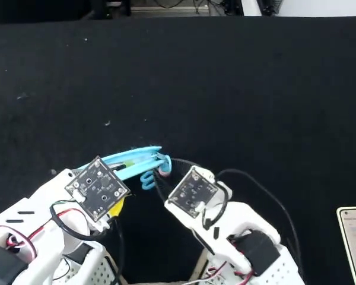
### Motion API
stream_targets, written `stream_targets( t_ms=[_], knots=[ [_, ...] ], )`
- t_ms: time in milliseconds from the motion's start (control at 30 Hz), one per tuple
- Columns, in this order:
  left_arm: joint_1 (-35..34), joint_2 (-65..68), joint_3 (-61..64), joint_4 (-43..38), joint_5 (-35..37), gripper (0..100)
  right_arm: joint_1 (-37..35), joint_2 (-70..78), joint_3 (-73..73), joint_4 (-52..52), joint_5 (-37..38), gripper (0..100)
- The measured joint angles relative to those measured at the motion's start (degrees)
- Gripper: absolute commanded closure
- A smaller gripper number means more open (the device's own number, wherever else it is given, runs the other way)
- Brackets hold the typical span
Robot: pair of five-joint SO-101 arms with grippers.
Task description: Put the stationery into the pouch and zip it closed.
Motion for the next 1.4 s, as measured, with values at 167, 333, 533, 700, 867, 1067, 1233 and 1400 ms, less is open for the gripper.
stream_targets(
  t_ms=[167, 333, 533, 700, 867, 1067, 1233, 1400],
  knots=[
    [0.1, 0.0, 0.0, 0.0, 0.0, 81, -0.1, -0.2, -0.5, 1.5, 0.0, 98.8],
    [0.1, 0.0, 0.0, 0.0, 0.0, 81, 0.0, -0.2, -5.6, 4.4, 0.0, 98.8],
    [0.1, 0.1, -6.3, 0.0, 0.1, 81, 0.0, 7.6, -18.3, 15.6, 0.0, 98.8],
    [0.1, 0.0, -12.9, 0.0, 0.1, 81, -0.2, 21.6, -28.7, 17.6, 0.1, 98.8],
    [-0.2, 0.0, -17.3, 0.0, 0.2, 81, 0.0, 35.3, -37.9, 17.6, 0.1, 98.8],
    [-6.9, -0.1, -26.9, 0.0, 0.2, 81, 0.1, 45.1, -47.2, 17.6, 0.1, 98.8],
    [-7.4, -0.1, -24.4, 0.2, 0.2, 81, 0.3, 53.3, -53.9, 17.5, 0.1, 98.8],
    [-7.4, 0.0, -16.2, 0.2, 0.9, 81, 0.4, 59.3, -57.6, 17.2, 0.1, 98.8]
  ],
)
